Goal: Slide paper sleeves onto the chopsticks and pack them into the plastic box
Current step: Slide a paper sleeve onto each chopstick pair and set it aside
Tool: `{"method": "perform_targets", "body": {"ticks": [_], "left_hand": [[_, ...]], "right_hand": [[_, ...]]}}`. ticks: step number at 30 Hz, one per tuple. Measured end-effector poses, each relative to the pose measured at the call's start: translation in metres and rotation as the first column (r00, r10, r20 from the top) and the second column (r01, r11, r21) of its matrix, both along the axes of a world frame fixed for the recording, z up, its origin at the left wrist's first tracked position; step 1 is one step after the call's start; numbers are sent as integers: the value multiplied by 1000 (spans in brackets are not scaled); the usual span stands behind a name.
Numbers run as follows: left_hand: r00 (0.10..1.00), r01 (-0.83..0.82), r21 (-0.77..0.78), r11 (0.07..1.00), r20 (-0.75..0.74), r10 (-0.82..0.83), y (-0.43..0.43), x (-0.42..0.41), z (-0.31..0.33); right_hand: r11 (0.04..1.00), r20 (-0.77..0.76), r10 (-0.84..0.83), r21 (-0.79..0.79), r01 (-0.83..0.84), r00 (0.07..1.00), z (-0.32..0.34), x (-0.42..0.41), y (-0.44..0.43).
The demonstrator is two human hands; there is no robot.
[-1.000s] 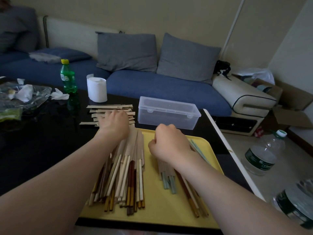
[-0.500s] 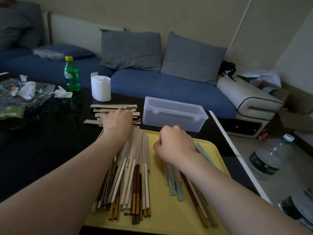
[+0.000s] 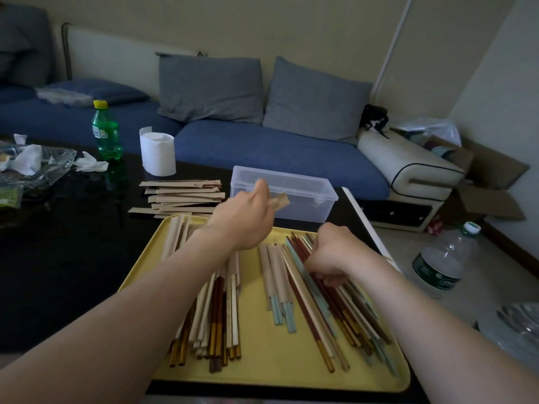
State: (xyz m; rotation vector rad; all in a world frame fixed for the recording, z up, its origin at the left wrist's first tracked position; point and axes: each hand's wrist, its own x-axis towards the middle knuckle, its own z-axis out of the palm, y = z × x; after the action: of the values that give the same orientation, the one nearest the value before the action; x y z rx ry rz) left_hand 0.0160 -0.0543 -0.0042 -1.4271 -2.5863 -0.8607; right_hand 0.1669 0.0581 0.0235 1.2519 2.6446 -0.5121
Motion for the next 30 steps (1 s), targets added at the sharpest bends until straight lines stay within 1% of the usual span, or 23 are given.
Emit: {"method": "perform_targets", "body": {"ticks": [2, 3, 5, 9, 11, 14, 16, 18, 23, 26, 30], "left_hand": [[997, 67, -99, 993, 41, -64, 3, 5, -4], [995, 93, -157, 983, 40, -88, 3, 9, -5], [991, 134, -228, 964, 51, -126, 5, 16, -6], [978, 191, -252, 949, 137, -160, 7, 28, -9], [980, 196, -264, 944, 98, -176, 6, 31, -9], [983, 171, -270, 948, -22, -184, 4, 35, -9], [971, 132, -285, 950, -154, -181, 4, 35, -11], [960, 89, -300, 950, -229, -162, 4, 34, -13], [976, 68, -332, 941, -174, -132, 3, 28, -13], [983, 50, -337, 940, -149, -106, 1, 25, -10], [971, -35, -333, 942, -233, -46, -1, 25, -9]], "right_hand": [[990, 38, 5, -144, 1, 999, 1, 8, 0], [983, 38, 25, -183, -18, 999, 1, 12, 0], [972, 19, 63, -226, -57, 998, 1, 19, -3], [968, 53, 102, -236, -87, 993, -1, 26, -13], [971, 64, 120, -217, -103, 991, -3, 26, -19], [977, 73, 151, -160, -138, 986, -7, 26, -28], [973, 70, 153, -185, -138, 986, -10, 24, -34], [969, 67, 138, -216, -121, 988, -12, 23, -41], [963, 121, 73, -267, -38, 990, -10, 19, -51], [964, 55, 38, -264, -22, 998, -1, 23, -47], [972, -153, -43, -234, 6, 987, 15, 33, -36]]}}
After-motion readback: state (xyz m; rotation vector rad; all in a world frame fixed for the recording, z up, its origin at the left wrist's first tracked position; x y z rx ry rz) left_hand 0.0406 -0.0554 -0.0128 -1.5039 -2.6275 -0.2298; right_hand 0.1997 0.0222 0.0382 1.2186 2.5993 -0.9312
